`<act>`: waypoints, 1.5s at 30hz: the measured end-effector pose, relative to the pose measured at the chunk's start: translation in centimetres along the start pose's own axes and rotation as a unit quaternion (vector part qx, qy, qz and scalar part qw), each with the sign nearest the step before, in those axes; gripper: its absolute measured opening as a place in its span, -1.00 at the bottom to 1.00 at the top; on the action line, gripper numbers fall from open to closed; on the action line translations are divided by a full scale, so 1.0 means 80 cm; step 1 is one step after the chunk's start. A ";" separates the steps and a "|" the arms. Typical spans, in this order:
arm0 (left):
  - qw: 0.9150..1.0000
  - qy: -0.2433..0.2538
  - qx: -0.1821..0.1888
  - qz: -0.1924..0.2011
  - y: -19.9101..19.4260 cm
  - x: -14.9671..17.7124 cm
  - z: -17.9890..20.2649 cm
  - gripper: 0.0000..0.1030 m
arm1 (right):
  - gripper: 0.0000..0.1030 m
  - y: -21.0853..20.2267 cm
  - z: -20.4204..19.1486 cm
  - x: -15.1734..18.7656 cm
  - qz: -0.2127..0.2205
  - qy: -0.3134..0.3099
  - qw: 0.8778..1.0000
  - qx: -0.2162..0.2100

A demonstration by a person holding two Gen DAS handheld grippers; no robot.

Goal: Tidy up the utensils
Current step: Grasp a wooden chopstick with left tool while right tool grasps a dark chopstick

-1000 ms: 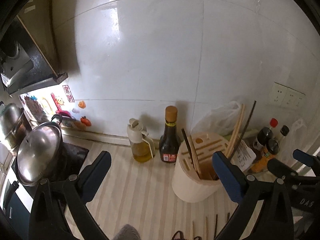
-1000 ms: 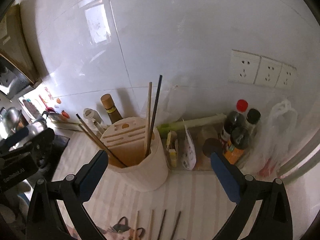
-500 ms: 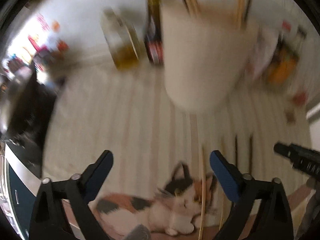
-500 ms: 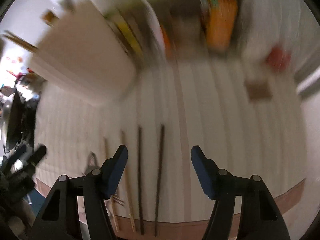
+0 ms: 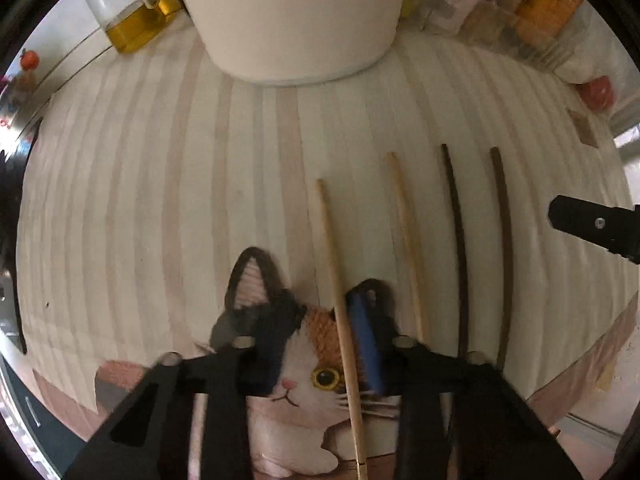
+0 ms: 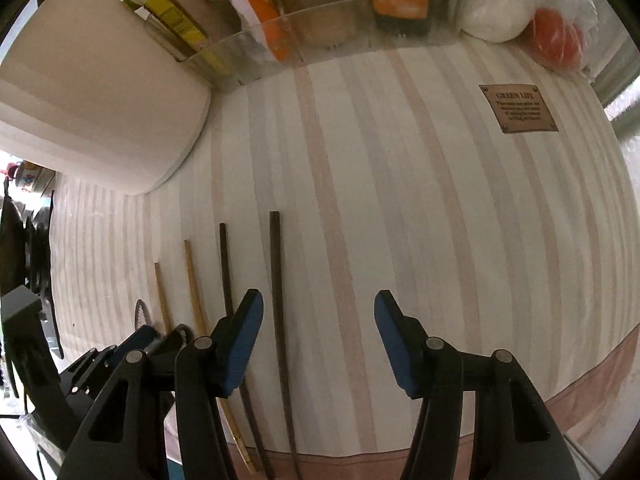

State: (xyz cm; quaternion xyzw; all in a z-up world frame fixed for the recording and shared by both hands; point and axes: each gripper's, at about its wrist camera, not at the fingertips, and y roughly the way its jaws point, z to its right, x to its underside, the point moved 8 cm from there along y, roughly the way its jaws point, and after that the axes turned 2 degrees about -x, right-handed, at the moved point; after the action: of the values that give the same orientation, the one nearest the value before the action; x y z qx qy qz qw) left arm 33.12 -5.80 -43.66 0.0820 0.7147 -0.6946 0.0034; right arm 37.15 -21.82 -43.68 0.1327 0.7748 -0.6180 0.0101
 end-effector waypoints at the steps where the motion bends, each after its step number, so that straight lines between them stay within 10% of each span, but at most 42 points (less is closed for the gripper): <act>1: 1.000 0.002 -0.001 -0.001 0.000 0.000 -0.001 -0.89 | 0.12 0.003 -0.003 0.000 -0.004 -0.005 1.000 -0.001; 12: 1.000 -0.019 -0.017 0.003 -0.007 -0.007 -0.065 -0.91 | -0.84 0.059 -0.045 -0.006 -0.055 -0.112 0.989 0.074; 26: 0.998 -0.060 0.008 -0.008 -0.013 0.013 -0.130 -0.91 | -0.84 0.068 -0.010 0.003 -0.097 -0.133 0.982 0.091; 45: 0.999 -0.042 0.009 0.015 -0.020 -0.006 -0.089 -0.92 | -0.88 0.043 -0.014 0.016 -0.066 -0.104 0.990 0.064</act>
State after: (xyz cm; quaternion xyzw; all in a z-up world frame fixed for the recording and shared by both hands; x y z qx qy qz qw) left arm 34.19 1.19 -41.81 0.0638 0.7066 -0.7035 0.0431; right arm 36.82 -19.77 -46.91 0.0166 0.7352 -0.6764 0.0410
